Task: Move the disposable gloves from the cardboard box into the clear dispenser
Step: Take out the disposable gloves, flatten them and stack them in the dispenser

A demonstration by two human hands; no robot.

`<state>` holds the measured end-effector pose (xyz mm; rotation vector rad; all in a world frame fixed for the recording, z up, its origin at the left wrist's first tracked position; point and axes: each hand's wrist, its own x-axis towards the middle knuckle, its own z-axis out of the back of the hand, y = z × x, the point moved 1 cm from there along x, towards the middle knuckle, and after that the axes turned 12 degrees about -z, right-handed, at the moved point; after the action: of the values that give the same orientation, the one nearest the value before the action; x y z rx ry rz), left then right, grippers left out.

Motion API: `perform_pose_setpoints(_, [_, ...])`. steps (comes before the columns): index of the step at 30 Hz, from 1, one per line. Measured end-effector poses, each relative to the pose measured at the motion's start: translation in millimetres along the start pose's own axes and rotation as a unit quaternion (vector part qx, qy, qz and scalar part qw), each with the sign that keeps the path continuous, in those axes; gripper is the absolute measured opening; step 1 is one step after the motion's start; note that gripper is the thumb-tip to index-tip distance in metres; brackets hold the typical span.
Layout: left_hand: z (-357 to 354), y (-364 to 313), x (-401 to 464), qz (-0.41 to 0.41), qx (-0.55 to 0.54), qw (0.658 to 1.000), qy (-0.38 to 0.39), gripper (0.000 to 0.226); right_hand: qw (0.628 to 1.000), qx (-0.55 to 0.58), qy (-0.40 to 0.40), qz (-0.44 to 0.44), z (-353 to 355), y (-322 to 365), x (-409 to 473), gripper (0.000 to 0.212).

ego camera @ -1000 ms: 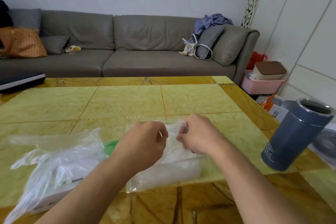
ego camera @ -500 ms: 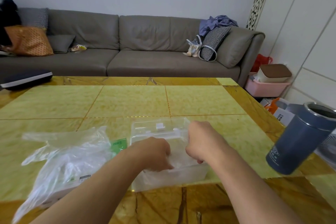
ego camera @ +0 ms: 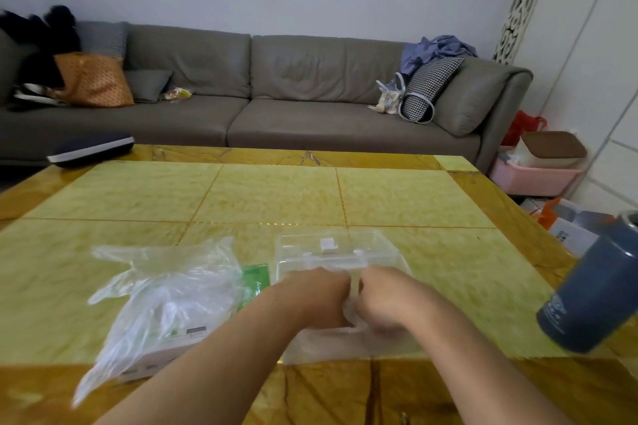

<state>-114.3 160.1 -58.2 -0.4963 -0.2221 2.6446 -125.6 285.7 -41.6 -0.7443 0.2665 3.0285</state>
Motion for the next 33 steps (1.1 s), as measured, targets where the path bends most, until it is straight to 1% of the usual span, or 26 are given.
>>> perform_pose_setpoints(2, [5.1, -1.6, -5.4, -0.009, -0.007, 1.0, 0.023, 0.045, 1.0, -0.028, 0.007, -0.003, -1.8, 4.5, 5.0, 0.02])
perform_pose_setpoints(4, [11.9, -4.5, -12.4, -0.025, -0.004, 0.999, 0.03, 0.036, 0.995, -0.093, 0.026, -0.007, -4.2, 8.3, 7.3, 0.028])
perform_pose_setpoints(5, [15.8, -5.7, -18.4, -0.031, -0.007, 0.999, 0.018, 0.035, 0.993, -0.117, 0.036, -0.006, -6.0, 10.1, 7.8, 0.033])
perform_pose_setpoints(6, [20.3, -7.3, -25.5, -0.036, -0.018, 0.999, -0.009, 0.037, 0.992, -0.125, 0.032, 0.0, -7.5, 9.6, 9.6, 0.031])
perform_pose_setpoints(7, [24.8, -7.8, -35.7, -0.037, -0.033, 0.997, -0.056, 0.038, 0.994, -0.108, 0.024, 0.003, -8.9, 8.2, 12.0, 0.021])
perform_pose_setpoints(8, [29.6, -8.8, -47.2, -0.035, -0.054, 0.991, -0.12, 0.036, 0.996, -0.09, 0.015, 0.002, -9.3, 4.9, 12.1, 0.016])
perform_pose_setpoints(9, [33.8, -8.0, -61.3, -0.022, -0.074, 0.977, -0.198, 0.03, 0.998, -0.068, 0.008, 0.002, -10.1, 4.0, 12.8, 0.019])
perform_pose_setpoints(10, [36.7, -4.2, -74.7, -0.001, -0.084, 0.957, -0.278, 0.02, 0.999, -0.051, -0.002, 0.004, -10.0, 3.6, 12.9, 0.021])
perform_pose_setpoints(11, [37.1, 3.9, -86.9, 0.029, -0.082, 0.936, -0.341, 0.009, 0.999, -0.043, -0.015, -0.003, -9.6, 3.3, 11.9, 0.02])
perform_pose_setpoints(12, [36.3, 13.7, -98.8, 0.069, -0.075, 0.919, -0.382, 0.011, 0.999, -0.037, -0.036, -0.015, -8.3, 3.9, 8.6, 0.016])
perform_pose_setpoints(13, [32.7, 26.5, -109.2, 0.122, -0.065, 0.91, -0.391, 0.028, 0.997, -0.03, -0.063, -0.024, -7.0, 5.6, 2.2, 0.013])
perform_pose_setpoints(14, [27.1, 41.5, -116.3, 0.177, -0.049, 0.912, -0.366, 0.048, 0.995, -0.018, -0.095, -0.026, -4.1, 7.3, -3.5, 0.016])
perform_pose_setpoints(15, [20.8, 53.5, -121.5, 0.227, -0.029, 0.918, -0.324, 0.065, 0.992, -0.007, -0.122, -0.023, -1.8, 8.2, -8.4, 0.02])
perform_pose_setpoints(16, [13.3, 63.2, -125.5, 0.263, -0.022, 0.923, -0.279, 0.073, 0.99, 0.0, -0.142, -0.022, 0.0, 9.5, -13.5, 0.022])
perform_pose_setpoints(17, [5.2, 70.2, -128.0, 0.279, -0.031, 0.927, -0.248, 0.069, 0.987, 0.009, -0.162, -0.02, 1.3, 10.5, -18.1, 0.023])
perform_pose_setpoints(18, [-3.1, 75.5, -128.7, 0.27, -0.054, 0.929, -0.248, 0.055, 0.983, 0.02, -0.181, -0.02, 2.7, 13.1, -22.7, 0.023])
perform_pose_setpoints(20, [-14.6, 83.7, -127.6, 0.235, -0.119, 0.918, -0.296, 0.024, 0.976, 0.037, -0.214, -0.015, 3.8, 16.3, -27.0, 0.023])
perform_pose_setpoints(21, [-16.1, 85.8, -128.1, 0.223, -0.148, 0.908, -0.322, 0.018, 0.973, 0.044, -0.226, -0.014, 3.2, 16.9, -26.6, 0.022])
perform_pose_setpoints(24, [-10.9, 88.5, -133.1, 0.187, -0.225, 0.865, -0.409, 0.021, 0.965, 0.072, -0.25, -0.012, 2.0, 19.1, -27.3, 0.024])
perform_pose_setpoints(26, [-4.5, 87.6, -136.6, 0.152, -0.286, 0.833, -0.449, 0.024, 0.957, 0.09, -0.274, -0.006, 1.6, 20.1, -27.1, 0.021])
perform_pose_setpoints(28, [3.3, 80.6, -141.2, 0.101, -0.371, 0.787, -0.483, 0.026, 0.943, 0.123, -0.307, 0.022, 1.8, 22.2, -29.0, 0.017])
perform_pose_setpoints(29, [6.7, 76.0, -143.8, 0.074, -0.411, 0.761, -0.497, 0.026, 0.936, 0.156, -0.311, 0.053, 2.5, 24.7, -32.1, 0.017])
perform_pose_setpoints(30, [9.9, 70.4, -146.3, 0.05, -0.438, 0.738, -0.511, 0.027, 0.927, 0.204, -0.299, 0.097, 3.8, 27.4, -35.4, 0.016])
perform_pose_setpoints(31, [12.0, 65.3, -147.9, 0.031, -0.447, 0.728, -0.519, 0.027, 0.917, 0.27, -0.258, 0.142, 4.6, 31.2, -39.0, 0.014])
perform_pose_setpoints(32, [14.2, 58.8, -149.0, 0.01, -0.442, 0.729, -0.522, 0.026, 0.903, 0.351, -0.172, 0.179, 5.6, 37.0, -44.7, 0.008])
perform_pose_setpoints(33, [15.5, 51.5, -149.1, -0.016, -0.427, 0.741, -0.518, 0.024, 0.876, 0.429, -0.063, 0.209, 7.3, 43.3, -51.2, 0.015])
